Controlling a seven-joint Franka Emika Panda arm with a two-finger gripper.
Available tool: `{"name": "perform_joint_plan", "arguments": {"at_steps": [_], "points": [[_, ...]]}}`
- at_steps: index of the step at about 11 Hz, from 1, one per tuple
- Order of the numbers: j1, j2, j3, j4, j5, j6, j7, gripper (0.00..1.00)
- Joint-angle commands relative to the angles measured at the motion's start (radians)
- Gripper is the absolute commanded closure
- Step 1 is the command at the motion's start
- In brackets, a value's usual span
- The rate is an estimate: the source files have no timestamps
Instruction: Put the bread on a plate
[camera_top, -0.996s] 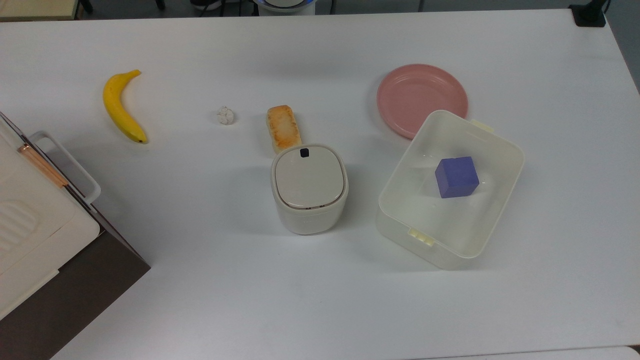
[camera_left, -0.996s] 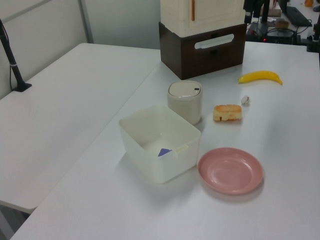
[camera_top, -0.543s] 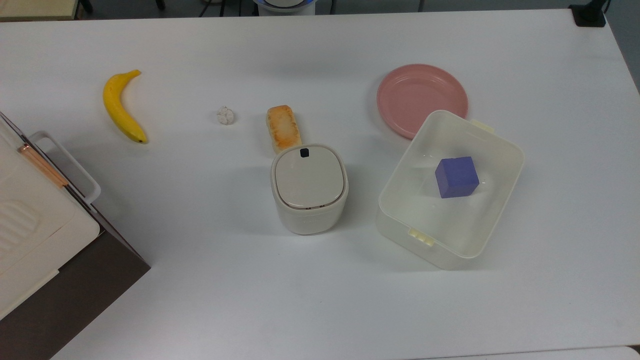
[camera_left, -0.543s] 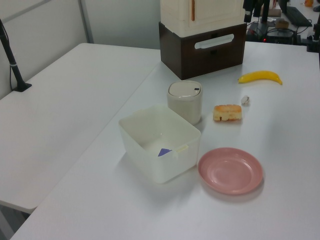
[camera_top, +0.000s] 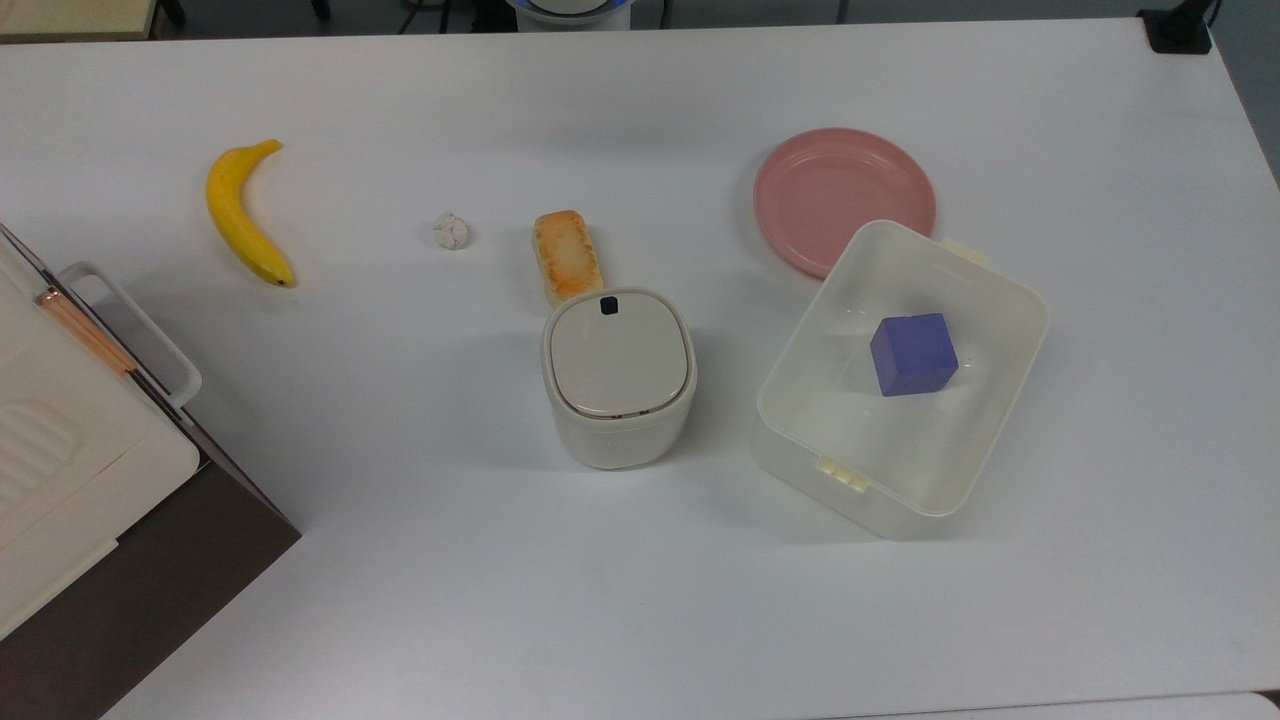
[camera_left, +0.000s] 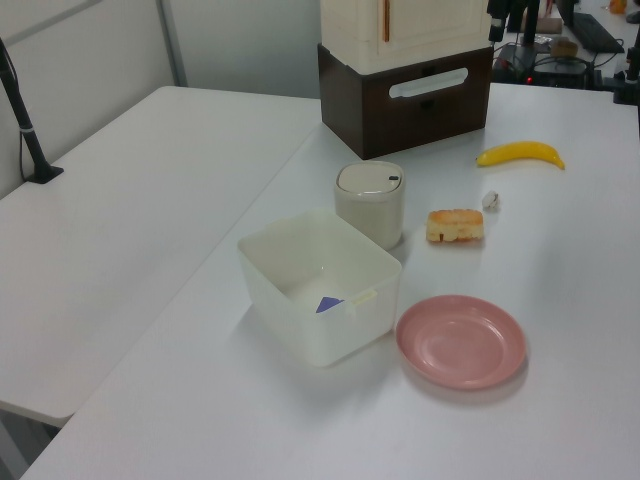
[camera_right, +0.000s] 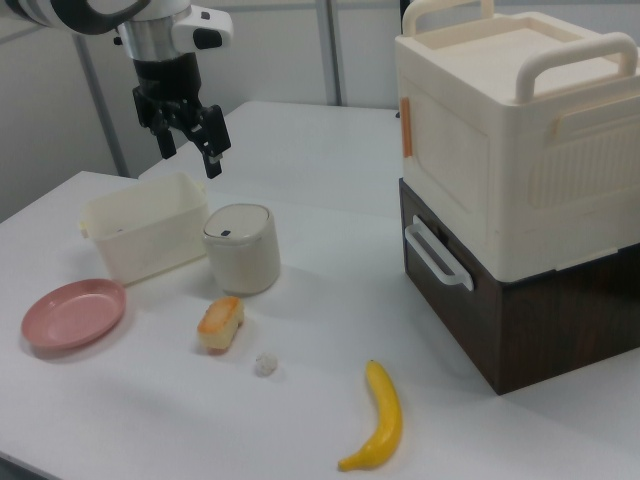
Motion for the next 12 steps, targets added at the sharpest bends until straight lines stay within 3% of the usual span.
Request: {"name": "perform_joint_plan", "arguments": {"at_steps": [1,6,9,12], "points": [[0.011,-0.017,-0.009,-0.001,0.013,-0.025,0.02,0.0],[0.011,-0.017,-0.009,-0.002,0.022,-0.025,0.03,0.0],[0.012,-0.016,-0.001,-0.002,-0.007,-0.017,0.129,0.0],[0.004,-0.011,-0.019,0.031,-0.016,-0.051,-0.004,0.0]]}}
